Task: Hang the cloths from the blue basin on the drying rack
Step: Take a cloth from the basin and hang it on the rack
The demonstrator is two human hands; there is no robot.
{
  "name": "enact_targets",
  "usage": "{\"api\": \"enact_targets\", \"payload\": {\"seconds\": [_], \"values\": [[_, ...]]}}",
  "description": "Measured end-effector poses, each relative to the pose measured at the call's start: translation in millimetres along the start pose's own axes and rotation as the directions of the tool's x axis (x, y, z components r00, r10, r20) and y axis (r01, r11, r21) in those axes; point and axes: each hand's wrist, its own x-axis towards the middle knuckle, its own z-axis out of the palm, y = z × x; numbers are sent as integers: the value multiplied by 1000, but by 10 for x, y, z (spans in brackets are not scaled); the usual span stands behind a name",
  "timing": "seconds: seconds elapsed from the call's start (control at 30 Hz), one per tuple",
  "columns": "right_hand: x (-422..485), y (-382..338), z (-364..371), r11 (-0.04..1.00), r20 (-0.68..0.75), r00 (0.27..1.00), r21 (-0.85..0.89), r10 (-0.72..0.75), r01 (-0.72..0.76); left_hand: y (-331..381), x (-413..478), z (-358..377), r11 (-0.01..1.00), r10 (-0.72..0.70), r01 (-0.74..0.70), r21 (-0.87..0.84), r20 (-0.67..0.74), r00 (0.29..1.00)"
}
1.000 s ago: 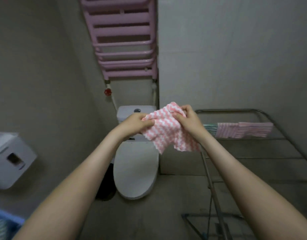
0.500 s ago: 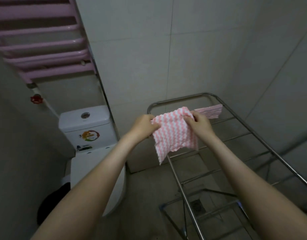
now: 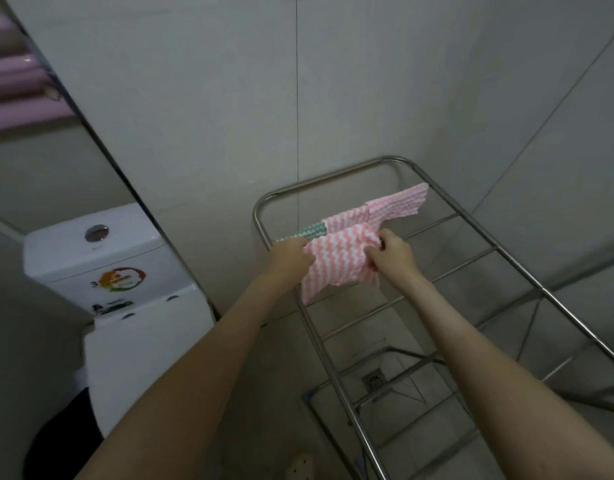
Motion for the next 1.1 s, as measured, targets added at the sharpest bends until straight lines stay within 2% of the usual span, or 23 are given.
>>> {"api": "enact_targets", "payload": {"seconds": [0.13, 0.4, 0.53, 0.6, 0.63, 0.7, 0.77, 0.83, 0.9, 1.03, 1.1], "values": [[118, 105, 119, 999, 111, 994, -33, -19, 22, -32, 79, 61, 998, -23, 24, 56, -18, 1000], [324, 189, 287, 1000, 100, 995, 20, -15, 13, -213, 276, 138, 999, -16, 20, 44, -97, 995], [433, 258, 336, 999, 57, 998, 33, -1, -1, -276, 393, 322, 994, -20, 46, 98, -248, 969], [444, 290, 369, 996, -1, 999, 79, -37, 37, -247, 414, 420, 995, 72, -42, 94, -335, 940], [447, 301, 388, 993, -23, 997, 85, -74, 76, -226, 428, 469, 988, 137, -106, 115, -314, 939], [447, 334, 430, 986, 7, 986, -38, -164, 164, -168, 431, 546, 961, 227, -206, 184, -105, 968], [416, 356, 454, 925, 205, 947, -240, -248, 294, -93, 417, 574, 943, 209, -241, 230, 155, 965], [397, 373, 462, 798, 419, 866, -402, -274, 448, -9, 407, 563, 945, 155, -233, 232, 310, 938], [399, 403, 448, 701, 494, 828, -491, -265, 517, 15, 406, 555, 943, 114, -220, 250, 380, 918], [495, 476, 358, 587, 431, 877, -661, -212, 467, -78, 457, 616, 930, 55, -180, 320, 363, 930], [520, 502, 345, 557, 423, 879, -685, -222, 470, -82, 456, 692, 926, 43, -167, 338, 345, 937]]}}
